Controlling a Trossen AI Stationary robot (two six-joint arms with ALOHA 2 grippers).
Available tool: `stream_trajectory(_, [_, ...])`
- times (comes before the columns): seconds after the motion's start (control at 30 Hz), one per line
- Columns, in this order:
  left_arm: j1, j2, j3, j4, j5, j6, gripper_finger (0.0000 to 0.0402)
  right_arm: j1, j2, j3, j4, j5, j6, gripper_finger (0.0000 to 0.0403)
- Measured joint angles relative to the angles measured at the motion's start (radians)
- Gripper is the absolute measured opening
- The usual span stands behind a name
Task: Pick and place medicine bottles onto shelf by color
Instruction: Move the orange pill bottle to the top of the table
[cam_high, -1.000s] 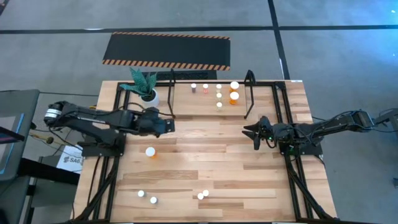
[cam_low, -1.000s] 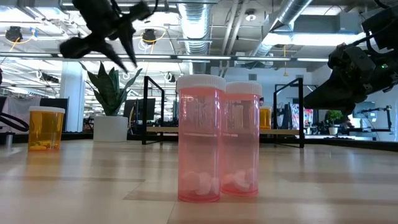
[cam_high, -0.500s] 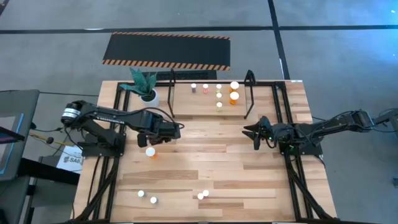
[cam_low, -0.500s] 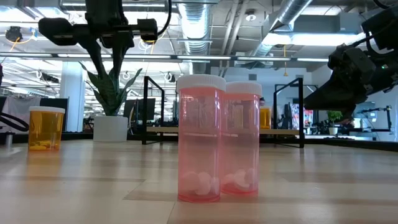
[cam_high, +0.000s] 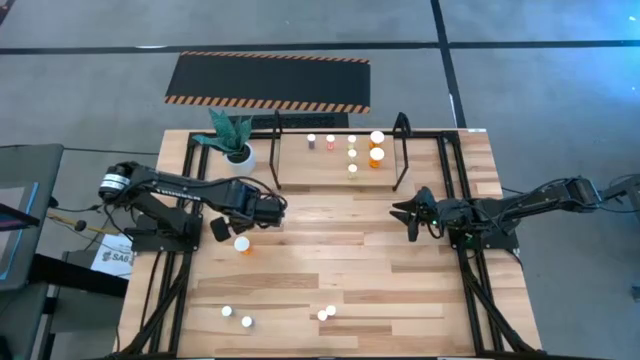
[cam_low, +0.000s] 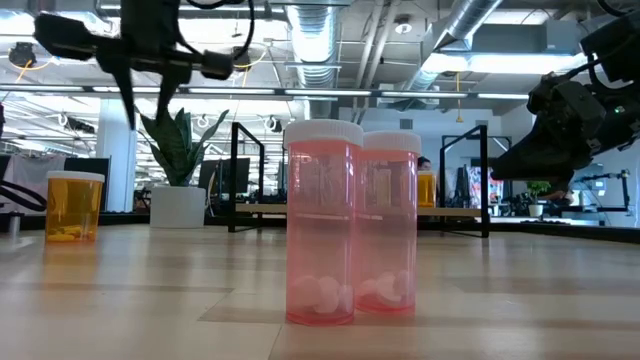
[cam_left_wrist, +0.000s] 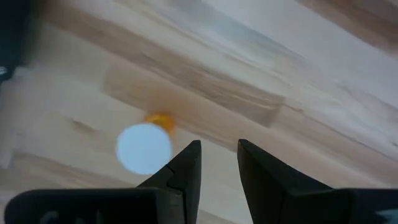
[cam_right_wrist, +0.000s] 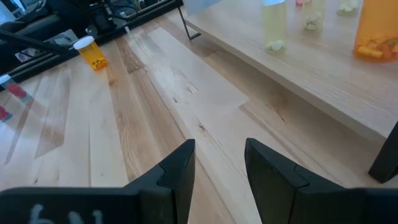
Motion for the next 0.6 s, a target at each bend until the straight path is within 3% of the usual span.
stream_trajectory(0.47, [-0.142,0.007,-0.001,-0.119,-0.042,-0.305,0.0091,0.000,0.000,0.000,-0.013,0.000,0.000,0.0162])
stream_trajectory(0.6, [-0.181,0.007,-0.001,-0.148,0.048,-0.427,0.0091,0.000,0.000,0.000,-0.014,0.000,0.000,0.0162])
